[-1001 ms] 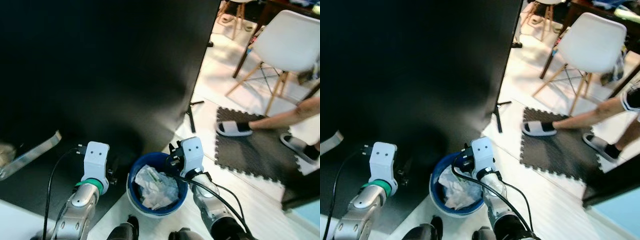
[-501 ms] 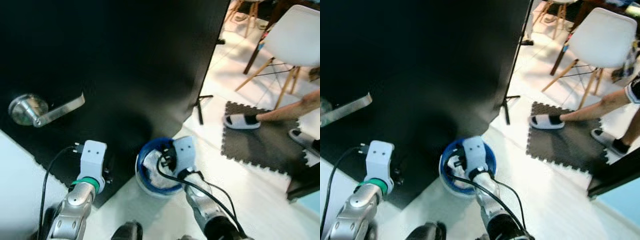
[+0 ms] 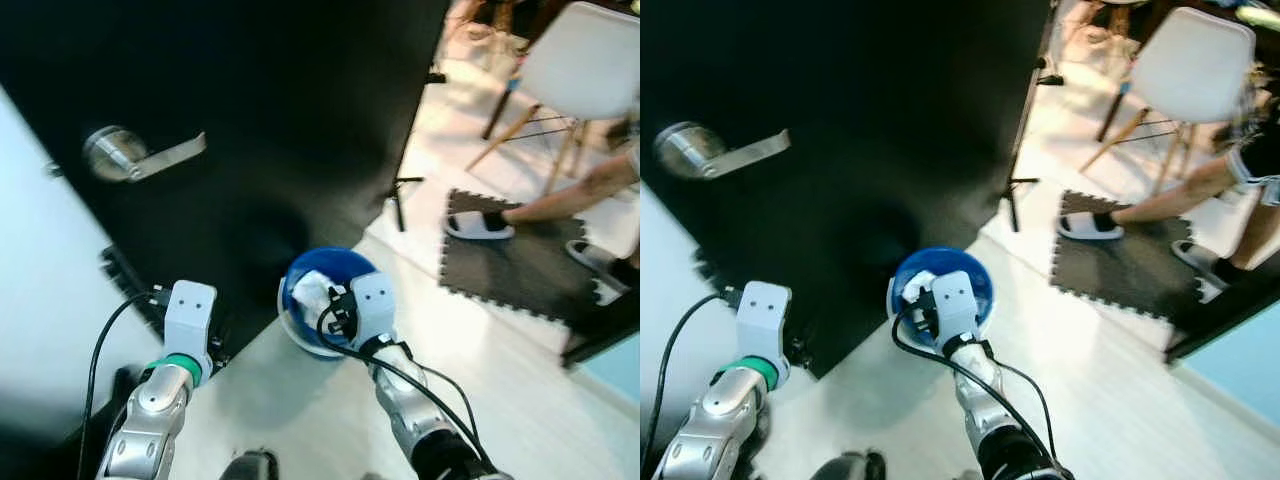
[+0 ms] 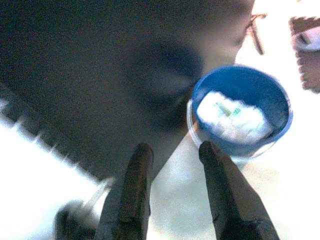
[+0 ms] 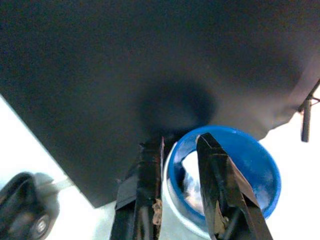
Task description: Clean up the room
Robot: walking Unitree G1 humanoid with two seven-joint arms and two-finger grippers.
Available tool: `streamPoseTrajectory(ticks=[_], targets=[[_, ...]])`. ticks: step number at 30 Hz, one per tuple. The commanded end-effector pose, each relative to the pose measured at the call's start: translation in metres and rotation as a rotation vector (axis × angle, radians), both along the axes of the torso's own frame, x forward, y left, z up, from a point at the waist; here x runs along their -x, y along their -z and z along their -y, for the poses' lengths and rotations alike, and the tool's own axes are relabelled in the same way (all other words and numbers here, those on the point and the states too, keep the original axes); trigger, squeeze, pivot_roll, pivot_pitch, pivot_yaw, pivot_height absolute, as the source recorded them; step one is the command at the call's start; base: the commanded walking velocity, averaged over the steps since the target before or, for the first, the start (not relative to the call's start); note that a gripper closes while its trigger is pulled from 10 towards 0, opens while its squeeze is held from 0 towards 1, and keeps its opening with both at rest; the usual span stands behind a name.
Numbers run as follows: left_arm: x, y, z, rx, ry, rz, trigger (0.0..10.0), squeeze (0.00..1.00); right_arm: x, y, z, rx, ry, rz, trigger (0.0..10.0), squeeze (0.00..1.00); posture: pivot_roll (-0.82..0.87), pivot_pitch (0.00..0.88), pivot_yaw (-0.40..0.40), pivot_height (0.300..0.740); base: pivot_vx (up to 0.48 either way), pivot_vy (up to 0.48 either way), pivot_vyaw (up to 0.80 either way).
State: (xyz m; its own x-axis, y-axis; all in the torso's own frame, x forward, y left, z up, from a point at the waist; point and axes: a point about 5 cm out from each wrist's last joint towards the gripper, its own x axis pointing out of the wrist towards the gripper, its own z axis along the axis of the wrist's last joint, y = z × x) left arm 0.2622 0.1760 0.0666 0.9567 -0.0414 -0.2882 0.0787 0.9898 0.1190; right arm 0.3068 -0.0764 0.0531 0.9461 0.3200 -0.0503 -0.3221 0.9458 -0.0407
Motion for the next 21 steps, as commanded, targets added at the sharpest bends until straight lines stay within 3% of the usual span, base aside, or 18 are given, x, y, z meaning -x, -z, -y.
streamPoseTrajectory(ticks=[1, 21], targets=[[0.0004, 0.0028, 0.0029, 0.001, 0.010, -0.014, 10.0, 0.00, 0.0038, 0.0085, 0.0070, 0.010, 0.024, -0.036, 10.0, 0.00, 0.09, 0.036, 0.052, 0.712, -0.292, 0.000, 0.00], [-0.0035, 0.0001, 0.0040, 0.008, 0.009, -0.004, 10.0, 0.00, -0.0008, 0.0059, 0.0118, 0.011, 0.045, -0.032, 10.0, 0.00, 0.10, 0.036, 0.052, 0.712, -0.293, 0.000, 0.00]])
